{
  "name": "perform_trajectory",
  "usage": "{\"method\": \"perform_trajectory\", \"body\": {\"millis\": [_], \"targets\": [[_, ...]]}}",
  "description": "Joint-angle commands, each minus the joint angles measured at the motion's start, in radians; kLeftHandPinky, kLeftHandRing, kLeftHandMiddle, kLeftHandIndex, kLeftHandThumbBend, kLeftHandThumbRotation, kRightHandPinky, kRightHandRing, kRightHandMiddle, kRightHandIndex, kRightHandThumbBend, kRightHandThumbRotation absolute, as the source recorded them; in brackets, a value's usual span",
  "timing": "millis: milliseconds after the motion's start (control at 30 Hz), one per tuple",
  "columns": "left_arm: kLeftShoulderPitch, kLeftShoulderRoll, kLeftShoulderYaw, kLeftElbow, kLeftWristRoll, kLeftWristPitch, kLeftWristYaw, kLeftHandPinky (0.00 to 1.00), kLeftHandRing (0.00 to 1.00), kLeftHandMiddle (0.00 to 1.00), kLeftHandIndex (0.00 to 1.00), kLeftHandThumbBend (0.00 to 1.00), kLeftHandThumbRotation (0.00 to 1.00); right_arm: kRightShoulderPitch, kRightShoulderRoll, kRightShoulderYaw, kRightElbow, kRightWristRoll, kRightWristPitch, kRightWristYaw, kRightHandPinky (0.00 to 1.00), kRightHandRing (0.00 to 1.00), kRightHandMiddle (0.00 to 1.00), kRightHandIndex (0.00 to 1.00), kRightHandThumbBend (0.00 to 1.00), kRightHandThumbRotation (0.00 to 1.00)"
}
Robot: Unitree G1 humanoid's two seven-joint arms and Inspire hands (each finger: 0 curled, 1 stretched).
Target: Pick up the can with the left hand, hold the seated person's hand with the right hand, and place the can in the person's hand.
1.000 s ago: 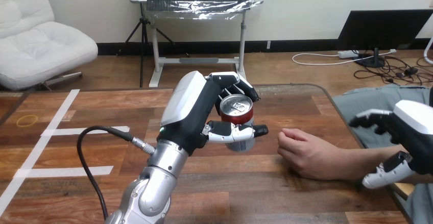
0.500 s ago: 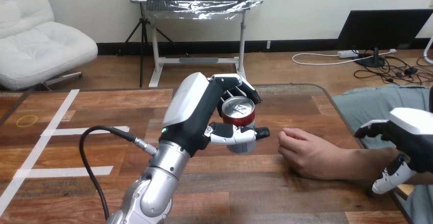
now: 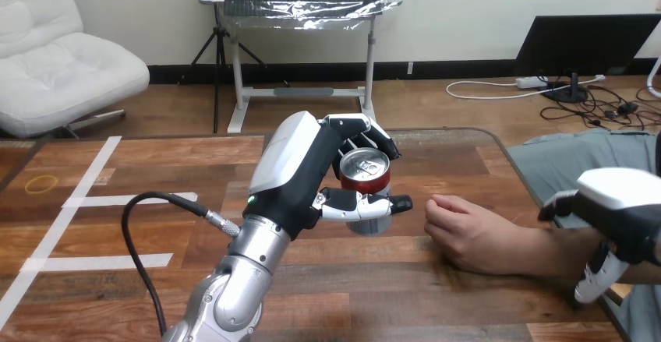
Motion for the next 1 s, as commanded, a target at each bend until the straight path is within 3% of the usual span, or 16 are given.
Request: {"method": "perform_trajectory", "body": {"millis": [0,333,967], "targets": [[-0.065,0.002,0.009,-0.07,-0.012,-0.007,0.001,0.34,0.39,0.46,0.49,0.63,0.0,-0.096,-0.04,0.028,0.05,-0.029,-0.039,-0.026,0.82,0.86,0.87,0.83,0.85,0.03],[-0.061,0.007,0.013,-0.064,-0.019,-0.015,0.001,0.35,0.4,0.47,0.49,0.62,0.0,-0.147,-0.024,0.068,0.127,-0.074,-0.071,-0.036,0.82,0.86,0.87,0.83,0.84,0.06],[-0.055,0.015,0.015,-0.072,-0.02,-0.01,-0.001,0.34,0.4,0.47,0.5,0.61,0.0,-0.235,0.014,0.155,0.24,-0.155,-0.048,-0.035,0.86,0.89,0.89,0.86,0.8,0.13]]}}
